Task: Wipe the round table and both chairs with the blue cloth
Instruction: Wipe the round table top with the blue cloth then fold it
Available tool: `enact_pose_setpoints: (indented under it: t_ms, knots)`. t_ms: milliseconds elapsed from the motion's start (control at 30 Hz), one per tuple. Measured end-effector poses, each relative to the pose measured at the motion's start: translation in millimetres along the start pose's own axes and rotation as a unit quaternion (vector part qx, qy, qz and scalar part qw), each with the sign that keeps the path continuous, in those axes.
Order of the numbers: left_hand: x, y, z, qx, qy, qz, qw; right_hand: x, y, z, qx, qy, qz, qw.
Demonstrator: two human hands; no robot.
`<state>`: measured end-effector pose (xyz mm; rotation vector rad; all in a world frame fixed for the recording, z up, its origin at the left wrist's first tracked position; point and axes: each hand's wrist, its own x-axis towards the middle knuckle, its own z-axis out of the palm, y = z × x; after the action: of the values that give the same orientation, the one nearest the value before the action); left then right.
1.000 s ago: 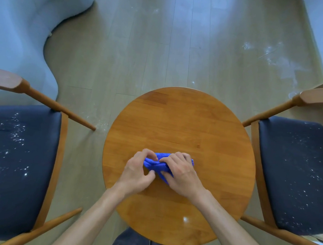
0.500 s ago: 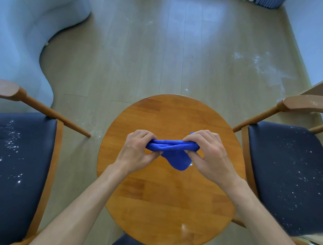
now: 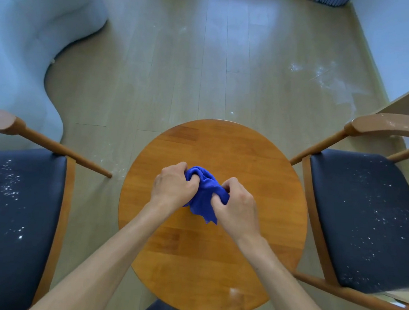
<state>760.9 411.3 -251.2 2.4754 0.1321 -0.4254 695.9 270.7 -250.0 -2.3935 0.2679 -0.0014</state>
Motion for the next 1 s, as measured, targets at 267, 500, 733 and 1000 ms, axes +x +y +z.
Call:
enact_pose_setpoints:
  t_ms: [267, 500, 733, 1000]
  knots:
    - [1.2, -16.6, -11.5, 0.099, -0.118, 0.14, 0.978, 14.7, 6.5, -15.5, 0.074, -0.015, -0.025, 0.997]
    - [-1.0, -29.0, 7.4, 0.136, -0.07, 0.236, 0.96, 29.3, 12.1, -28.5, 0.075, -0.066, -0.107, 0.989]
    - [3.9, -18.8, 7.8, 0.138, 0.005, 0.268, 0.953, 27.5, 21.5, -28.0, -0.092, -0.043, -0.173, 0.98]
    - [4.5, -4.0, 7.3, -0.01, -0.059, 0.067, 0.996, 4.9, -0.5, 4.2, -0.071, -0.113, -0.05, 0.99]
